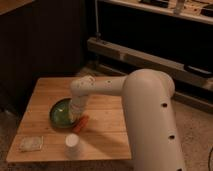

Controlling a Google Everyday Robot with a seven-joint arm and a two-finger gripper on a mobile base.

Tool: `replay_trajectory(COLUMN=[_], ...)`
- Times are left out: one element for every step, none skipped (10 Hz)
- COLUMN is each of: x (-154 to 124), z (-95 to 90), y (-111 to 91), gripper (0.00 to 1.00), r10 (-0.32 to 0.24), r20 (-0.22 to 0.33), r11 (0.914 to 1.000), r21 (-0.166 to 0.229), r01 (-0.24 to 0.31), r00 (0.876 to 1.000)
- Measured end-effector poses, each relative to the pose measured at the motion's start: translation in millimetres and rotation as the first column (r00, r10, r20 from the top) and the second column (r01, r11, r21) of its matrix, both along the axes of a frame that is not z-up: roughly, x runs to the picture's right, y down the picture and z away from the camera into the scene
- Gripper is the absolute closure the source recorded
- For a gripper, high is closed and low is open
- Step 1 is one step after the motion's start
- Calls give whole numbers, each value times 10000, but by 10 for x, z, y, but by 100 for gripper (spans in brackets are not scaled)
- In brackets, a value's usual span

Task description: Push the ceramic bowl across the table

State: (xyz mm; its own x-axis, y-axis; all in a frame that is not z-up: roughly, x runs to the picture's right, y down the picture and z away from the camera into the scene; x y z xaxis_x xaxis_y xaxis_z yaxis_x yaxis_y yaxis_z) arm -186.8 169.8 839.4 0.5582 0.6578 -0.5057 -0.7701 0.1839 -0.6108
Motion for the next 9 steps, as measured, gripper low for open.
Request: replay_trajectory(x=[26,54,92,190,208,204,234,270,244], z=[8,9,5,2,3,11,30,44,47], y=[-9,-6,1,14,17,4,-8,-25,-22], gripper=[100,100,100,100,100,100,100,100,100], r10=[4,8,44,72,71,81,108,105,75], r20=[5,-21,-41,-139,-158,-155,-184,-221,-223], r11=[10000,10000,10000,10000,10000,10000,9999,9999,10000], r21=[28,28,34,16,16,32,44,38,27], r01=[-4,-8,-44,-71,-71,-81,-107,-104,-74], r00=[10000,10000,10000,9999,9998,9998,9998,9997,9997])
